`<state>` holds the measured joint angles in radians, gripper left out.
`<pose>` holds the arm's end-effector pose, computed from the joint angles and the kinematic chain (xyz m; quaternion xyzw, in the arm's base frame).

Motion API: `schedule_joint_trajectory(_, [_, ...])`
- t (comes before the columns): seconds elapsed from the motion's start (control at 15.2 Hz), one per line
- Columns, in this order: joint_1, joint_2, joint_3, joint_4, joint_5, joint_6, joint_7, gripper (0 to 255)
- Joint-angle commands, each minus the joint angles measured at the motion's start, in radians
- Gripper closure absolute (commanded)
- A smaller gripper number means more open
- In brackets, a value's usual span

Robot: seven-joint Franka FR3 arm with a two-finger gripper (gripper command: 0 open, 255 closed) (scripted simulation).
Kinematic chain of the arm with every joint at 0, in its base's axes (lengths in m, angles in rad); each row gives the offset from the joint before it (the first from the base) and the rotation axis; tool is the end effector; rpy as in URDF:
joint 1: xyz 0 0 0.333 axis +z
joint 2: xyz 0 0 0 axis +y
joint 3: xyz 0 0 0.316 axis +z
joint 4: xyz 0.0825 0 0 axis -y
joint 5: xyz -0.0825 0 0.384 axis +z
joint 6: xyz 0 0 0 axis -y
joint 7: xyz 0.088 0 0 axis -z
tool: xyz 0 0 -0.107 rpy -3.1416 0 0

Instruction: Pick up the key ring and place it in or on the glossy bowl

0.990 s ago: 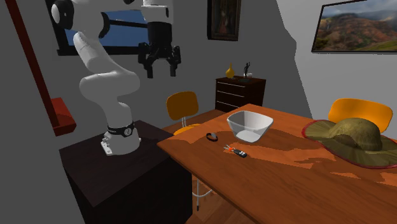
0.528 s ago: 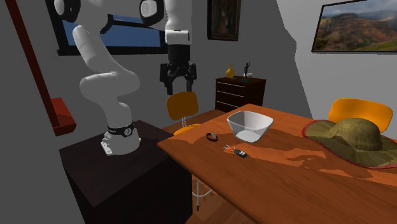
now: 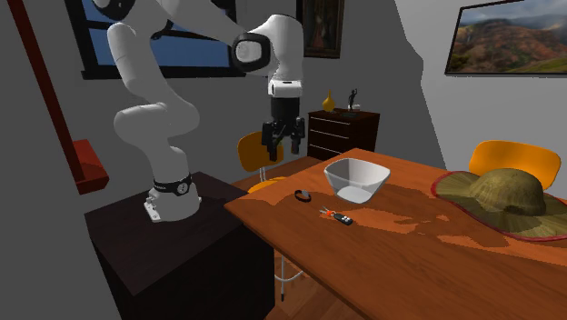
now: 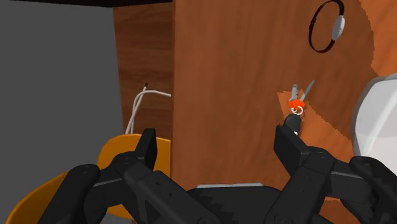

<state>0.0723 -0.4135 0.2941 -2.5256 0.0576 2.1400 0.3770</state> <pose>0.3844 0.1503 0.4165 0.9989 -0.0321 0.0184 0.0294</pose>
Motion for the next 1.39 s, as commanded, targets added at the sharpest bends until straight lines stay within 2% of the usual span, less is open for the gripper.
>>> schedule_joint_trajectory(0.0, [-0.002,0.076,0.028,0.018,-0.012,0.059,0.035,0])
schedule_joint_trajectory(0.33, [-0.009,0.273,0.095,0.081,-0.08,0.185,0.146,0])
schedule_joint_trajectory(0.66, [0.002,0.484,0.13,0.179,-0.21,0.276,0.287,0])
schedule_joint_trajectory(1.06, [0.076,0.736,0.102,0.342,-0.376,0.33,0.447,0])
schedule_joint_trajectory(1.19, [0.108,0.811,0.084,0.401,-0.415,0.338,0.484,0])
schedule_joint_trajectory(1.32, [0.113,0.833,0.075,0.402,-0.431,0.357,0.495,0])
